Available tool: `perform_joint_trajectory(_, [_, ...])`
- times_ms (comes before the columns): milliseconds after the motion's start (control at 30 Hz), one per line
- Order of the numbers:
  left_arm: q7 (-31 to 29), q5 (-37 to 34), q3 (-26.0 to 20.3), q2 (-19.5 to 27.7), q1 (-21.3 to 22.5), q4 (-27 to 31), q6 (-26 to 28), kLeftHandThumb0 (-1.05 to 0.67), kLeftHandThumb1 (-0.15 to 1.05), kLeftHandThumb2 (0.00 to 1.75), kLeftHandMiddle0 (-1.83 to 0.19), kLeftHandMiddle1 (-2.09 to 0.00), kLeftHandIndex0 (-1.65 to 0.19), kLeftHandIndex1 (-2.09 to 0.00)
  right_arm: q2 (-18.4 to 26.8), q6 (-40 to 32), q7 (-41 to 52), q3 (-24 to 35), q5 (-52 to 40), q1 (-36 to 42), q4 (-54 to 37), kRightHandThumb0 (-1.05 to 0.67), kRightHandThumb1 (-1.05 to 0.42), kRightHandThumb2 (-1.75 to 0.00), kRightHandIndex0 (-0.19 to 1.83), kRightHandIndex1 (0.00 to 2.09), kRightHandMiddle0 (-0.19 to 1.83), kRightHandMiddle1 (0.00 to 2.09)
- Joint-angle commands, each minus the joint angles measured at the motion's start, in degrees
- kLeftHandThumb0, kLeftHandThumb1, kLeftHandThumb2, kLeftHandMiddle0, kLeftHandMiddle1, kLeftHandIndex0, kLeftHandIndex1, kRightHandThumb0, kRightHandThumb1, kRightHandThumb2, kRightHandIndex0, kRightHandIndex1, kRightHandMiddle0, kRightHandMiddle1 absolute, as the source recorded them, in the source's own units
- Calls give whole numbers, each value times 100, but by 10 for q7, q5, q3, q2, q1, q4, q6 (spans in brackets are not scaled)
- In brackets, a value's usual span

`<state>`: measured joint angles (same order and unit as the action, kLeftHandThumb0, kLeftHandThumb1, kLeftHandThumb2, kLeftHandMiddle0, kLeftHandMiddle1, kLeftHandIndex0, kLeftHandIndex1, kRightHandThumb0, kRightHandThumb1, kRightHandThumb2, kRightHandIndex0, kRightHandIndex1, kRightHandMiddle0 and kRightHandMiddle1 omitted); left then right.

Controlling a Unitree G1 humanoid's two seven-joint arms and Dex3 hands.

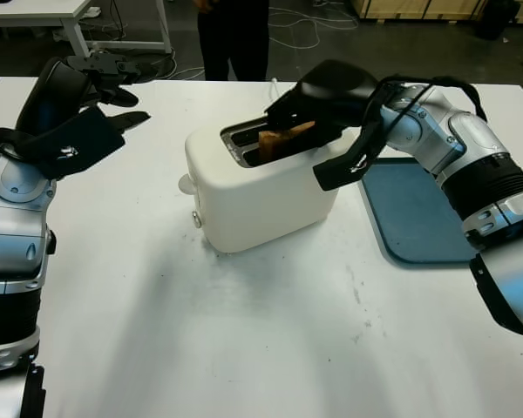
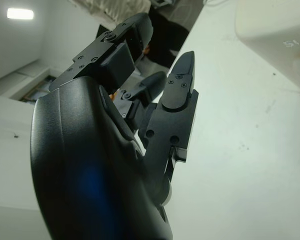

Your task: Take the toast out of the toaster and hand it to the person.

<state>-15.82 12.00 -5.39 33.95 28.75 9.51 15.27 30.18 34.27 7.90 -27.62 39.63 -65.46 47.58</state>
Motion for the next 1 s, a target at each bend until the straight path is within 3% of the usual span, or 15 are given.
perform_joint_trajectory(0, [-4,0,-1,3,-1,3,0,-18,92,3,-56,-69,-79,0,1,-3,-33,21,-4,-23,8,-51,-92,-48,102,174,73,174])
perform_joint_trajectory(267, [-2,1,0,1,0,1,-3,-18,92,2,-56,-69,-80,-1,2,-1,-102,32,10,-59,60,-52,-92,-46,102,175,73,175])
perform_joint_trajectory(600, [-2,5,2,3,3,1,-2,-17,92,1,-58,-69,-80,-1,1,9,-103,46,-2,-92,122,-50,-92,-47,95,175,67,175])
perform_joint_trajectory(767, [-3,1,0,0,4,3,1,-16,92,1,-57,-69,-80,0,-8,18,-63,81,-54,-103,152,-46,-92,-46,95,175,65,175])
perform_joint_trajectory(867, [-3,2,1,3,4,-1,-5,-17,92,2,-57,-69,-80,0,-15,-6,-25,109,-96,-106,158,-47,-92,-45,86,175,60,175])
perform_joint_trajectory(967, [-2,5,2,5,3,-3,-11,-18,92,1,-58,-70,-80,-1,-19,-31,0,131,-127,-111,167,-45,-92,-45,91,175,62,174])
